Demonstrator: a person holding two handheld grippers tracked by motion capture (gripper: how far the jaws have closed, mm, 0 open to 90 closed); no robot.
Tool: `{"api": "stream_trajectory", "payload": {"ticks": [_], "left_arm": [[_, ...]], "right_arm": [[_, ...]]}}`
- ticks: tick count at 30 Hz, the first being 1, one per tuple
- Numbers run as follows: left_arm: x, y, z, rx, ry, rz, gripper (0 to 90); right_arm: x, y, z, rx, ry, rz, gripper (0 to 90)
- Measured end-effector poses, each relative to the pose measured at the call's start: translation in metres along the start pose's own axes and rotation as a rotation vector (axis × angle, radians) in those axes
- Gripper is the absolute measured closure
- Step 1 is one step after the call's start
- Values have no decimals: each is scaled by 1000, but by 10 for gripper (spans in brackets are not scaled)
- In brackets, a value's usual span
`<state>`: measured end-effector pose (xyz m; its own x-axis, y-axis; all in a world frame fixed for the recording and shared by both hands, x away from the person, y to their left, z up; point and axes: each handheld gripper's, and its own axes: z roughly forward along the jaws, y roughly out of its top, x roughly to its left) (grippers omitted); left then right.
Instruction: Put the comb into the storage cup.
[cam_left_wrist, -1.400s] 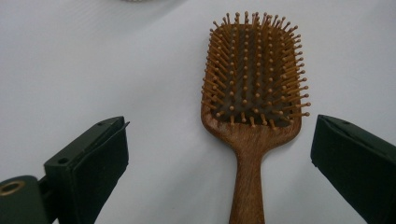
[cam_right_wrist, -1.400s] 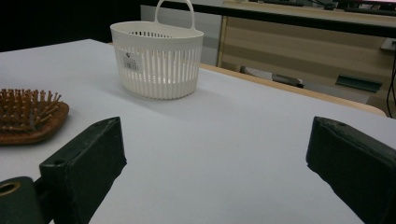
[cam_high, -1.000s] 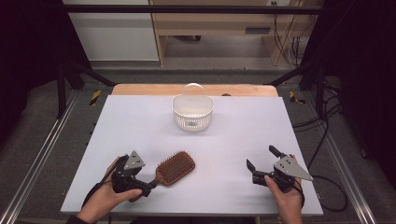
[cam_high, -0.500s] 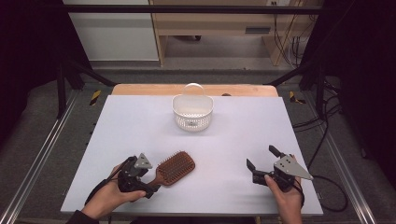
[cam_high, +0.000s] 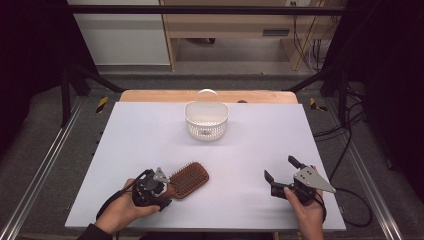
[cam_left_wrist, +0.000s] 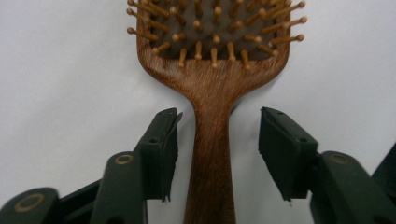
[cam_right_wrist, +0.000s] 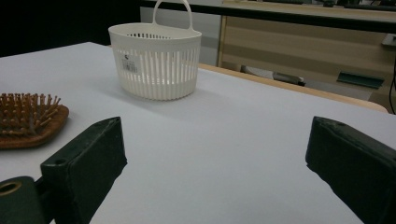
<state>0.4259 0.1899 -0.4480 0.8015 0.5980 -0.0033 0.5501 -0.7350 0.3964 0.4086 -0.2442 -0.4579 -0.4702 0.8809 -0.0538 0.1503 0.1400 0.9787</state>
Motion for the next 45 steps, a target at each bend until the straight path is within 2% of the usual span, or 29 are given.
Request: {"api": "stream_trajectory", "payload": {"ticks": [5,8,17,23,31,37,41,45], "left_arm": [[0,2,4,3,9,-2,546],[0,2,4,2,5,15,564],[-2,1,5,-13,15,30,634],[-7,-2,6,-39,44,15,712],[-8,-1,6,-32,43,15,720],[-8,-3,4,-60,54,26,720],[-9,0,2,-109,86,36,721],[-8,4,-1,-169,99,43,721]], "right_arm": [[0,0,0,1,3,1,52],[0,0,0,0,0,3,52],[-1,1,-2,-4,-4,4,52],[-3,1,-4,-10,-14,15,52],[1,0,-1,1,2,4,52],[-1,0,-1,-5,-2,19,51],[-2,1,-2,-13,-4,20,51],[-1,1,-2,-16,-5,19,51]]}}
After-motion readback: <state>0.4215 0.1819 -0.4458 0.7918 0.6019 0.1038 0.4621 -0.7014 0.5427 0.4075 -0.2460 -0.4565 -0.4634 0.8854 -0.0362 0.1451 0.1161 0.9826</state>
